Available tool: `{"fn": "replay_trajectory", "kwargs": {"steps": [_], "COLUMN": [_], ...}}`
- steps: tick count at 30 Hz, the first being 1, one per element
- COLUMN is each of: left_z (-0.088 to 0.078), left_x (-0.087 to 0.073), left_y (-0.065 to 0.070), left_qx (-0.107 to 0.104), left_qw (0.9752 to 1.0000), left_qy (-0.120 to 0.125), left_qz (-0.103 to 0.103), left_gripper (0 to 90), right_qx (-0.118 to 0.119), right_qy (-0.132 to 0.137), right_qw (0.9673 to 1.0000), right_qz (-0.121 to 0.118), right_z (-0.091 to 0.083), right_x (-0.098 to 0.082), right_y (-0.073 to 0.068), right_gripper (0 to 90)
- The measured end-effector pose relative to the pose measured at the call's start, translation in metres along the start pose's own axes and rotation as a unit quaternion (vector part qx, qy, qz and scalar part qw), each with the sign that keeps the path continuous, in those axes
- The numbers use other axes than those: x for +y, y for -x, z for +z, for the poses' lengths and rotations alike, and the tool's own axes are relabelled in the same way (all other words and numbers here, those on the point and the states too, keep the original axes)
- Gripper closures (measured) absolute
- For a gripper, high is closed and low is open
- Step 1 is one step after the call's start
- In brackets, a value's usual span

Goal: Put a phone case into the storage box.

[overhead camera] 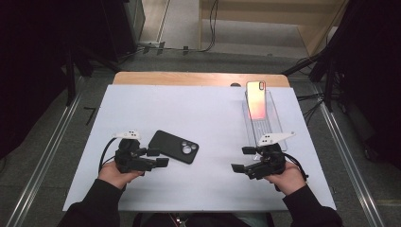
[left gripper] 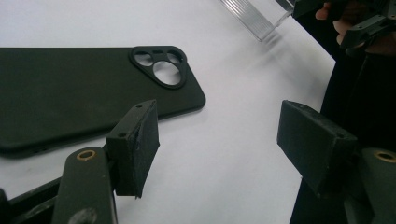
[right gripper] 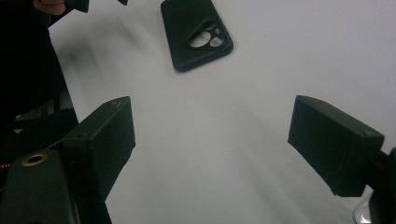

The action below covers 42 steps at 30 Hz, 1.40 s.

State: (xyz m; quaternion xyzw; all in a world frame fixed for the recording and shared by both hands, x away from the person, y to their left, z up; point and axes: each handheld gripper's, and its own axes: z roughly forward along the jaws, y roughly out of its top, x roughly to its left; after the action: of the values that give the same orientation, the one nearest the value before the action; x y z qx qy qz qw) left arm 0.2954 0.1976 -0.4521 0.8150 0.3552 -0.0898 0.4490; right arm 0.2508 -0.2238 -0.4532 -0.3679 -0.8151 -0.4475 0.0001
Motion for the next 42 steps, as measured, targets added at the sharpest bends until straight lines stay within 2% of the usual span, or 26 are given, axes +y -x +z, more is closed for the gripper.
{"fn": "replay_trajectory", "kwargs": {"steps": [3, 6, 12, 16, 18, 22, 24, 26, 32, 36, 42], "left_z": [0.002, 0.005, 0.017, 0.026, 0.031, 0.039, 0.042, 0.045, 0.057, 0.063, 0.076], "left_x": [0.0, -0.001, -0.003, -0.002, -0.002, -0.002, -0.002, -0.002, 0.0, 0.004, 0.006], "left_y": [0.0, -0.001, 0.003, 0.007, 0.006, 0.002, 0.0, -0.003, -0.007, -0.011, -0.01], "left_qx": [0.0, 0.003, 0.006, 0.016, 0.026, 0.035, 0.035, 0.017, 0.038, 0.039, 0.047], "left_qw": [1.0, 1.0, 0.9999, 0.9995, 0.9992, 0.9983, 0.9979, 0.9979, 0.9964, 0.9961, 0.9942], "left_qy": [-0.002, 0.0, -0.014, -0.027, -0.032, -0.046, -0.054, -0.062, -0.075, -0.079, -0.095], "left_qz": [0.003, -0.003, -0.002, 0.001, 0.0, 0.002, -0.001, -0.005, 0.01, 0.008, 0.02], "left_gripper": [30.5, 31.9, 39.0, 54.1, 58.1, 81.2, 89.9, 90.0, 90.0, 90.0, 90.0], "right_qx": [0.004, 0.003, 0.005, 0.004, 0.004, 0.005, 0.005, 0.002, -0.001, -0.002, -0.005], "right_qy": [-0.003, -0.005, -0.006, -0.004, -0.005, -0.006, -0.004, -0.005, -0.009, -0.01, -0.012], "right_qw": [1.0, 1.0, 1.0, 1.0, 1.0, 1.0, 1.0, 1.0, 1.0, 0.9999, 0.9999], "right_qz": [-0.002, -0.004, -0.006, -0.003, -0.002, -0.002, -0.002, -0.002, -0.001, -0.004, -0.009], "right_z": [-0.001, -0.002, -0.008, -0.011, -0.012, -0.011, -0.011, -0.011, -0.01, -0.009, -0.007], "right_x": [-0.003, -0.005, -0.013, -0.019, -0.021, -0.023, -0.022, -0.022, -0.022, -0.023, -0.024], "right_y": [0.0, 0.001, 0.003, 0.003, 0.003, 0.003, 0.003, 0.003, 0.004, 0.003, 0.003], "right_gripper": [13.1, 13.1, 13.1, 13.1, 13.1, 13.2, 13.2, 13.1, 13.2, 13.2, 13.2]}}
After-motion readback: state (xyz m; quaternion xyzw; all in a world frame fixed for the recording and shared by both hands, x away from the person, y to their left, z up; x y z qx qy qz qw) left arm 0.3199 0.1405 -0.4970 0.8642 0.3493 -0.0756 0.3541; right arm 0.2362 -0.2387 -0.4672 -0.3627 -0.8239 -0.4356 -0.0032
